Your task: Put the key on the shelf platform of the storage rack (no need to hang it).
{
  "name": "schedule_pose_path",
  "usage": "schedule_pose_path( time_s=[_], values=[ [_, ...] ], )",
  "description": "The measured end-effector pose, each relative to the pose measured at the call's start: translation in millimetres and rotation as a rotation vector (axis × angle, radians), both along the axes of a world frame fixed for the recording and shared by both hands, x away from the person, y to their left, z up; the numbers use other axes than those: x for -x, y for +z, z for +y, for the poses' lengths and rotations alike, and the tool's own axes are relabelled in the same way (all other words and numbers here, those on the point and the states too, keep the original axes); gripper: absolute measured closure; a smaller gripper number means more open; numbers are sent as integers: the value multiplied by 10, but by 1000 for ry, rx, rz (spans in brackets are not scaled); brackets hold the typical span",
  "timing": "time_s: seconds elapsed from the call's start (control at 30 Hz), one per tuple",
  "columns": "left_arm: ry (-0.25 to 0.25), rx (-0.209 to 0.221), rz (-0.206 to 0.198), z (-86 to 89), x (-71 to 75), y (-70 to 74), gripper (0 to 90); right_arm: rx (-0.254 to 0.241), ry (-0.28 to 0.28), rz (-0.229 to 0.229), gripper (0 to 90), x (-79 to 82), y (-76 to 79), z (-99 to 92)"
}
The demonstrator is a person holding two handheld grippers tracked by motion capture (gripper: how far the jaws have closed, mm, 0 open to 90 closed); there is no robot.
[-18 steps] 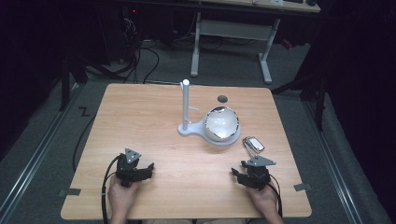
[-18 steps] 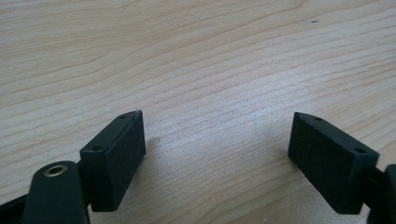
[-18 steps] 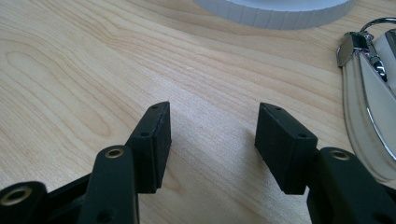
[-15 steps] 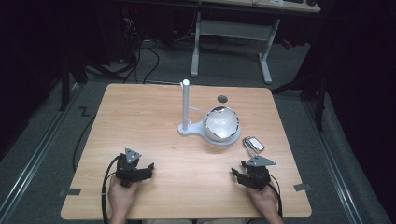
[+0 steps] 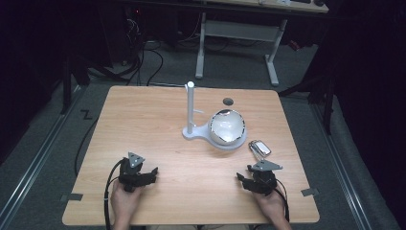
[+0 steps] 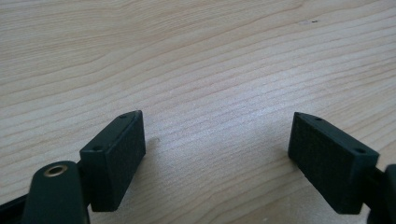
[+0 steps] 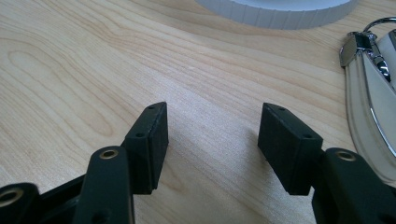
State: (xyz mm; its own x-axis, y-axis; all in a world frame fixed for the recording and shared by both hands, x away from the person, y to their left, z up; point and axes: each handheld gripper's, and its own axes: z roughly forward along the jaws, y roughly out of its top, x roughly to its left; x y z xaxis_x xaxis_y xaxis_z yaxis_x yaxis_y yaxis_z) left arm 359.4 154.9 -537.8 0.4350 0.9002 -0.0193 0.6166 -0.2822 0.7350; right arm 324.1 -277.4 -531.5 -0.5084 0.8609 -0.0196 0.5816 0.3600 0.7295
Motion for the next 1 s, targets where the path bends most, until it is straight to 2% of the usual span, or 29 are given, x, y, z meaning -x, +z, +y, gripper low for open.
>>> schedule_pose_path(
  time_s=[0.33, 0.73, 1.0],
  values=[
    [0, 0, 0, 0, 0, 0, 192, 0, -11, 1, 432, 4, 1, 8],
    [1, 0, 0, 0, 0, 0, 192, 16, -20, -9, 482, 14, 11, 17],
    [0, -1, 0, 1, 0, 1, 192, 3, -24, -7, 492, 34, 47, -14]
  ],
)
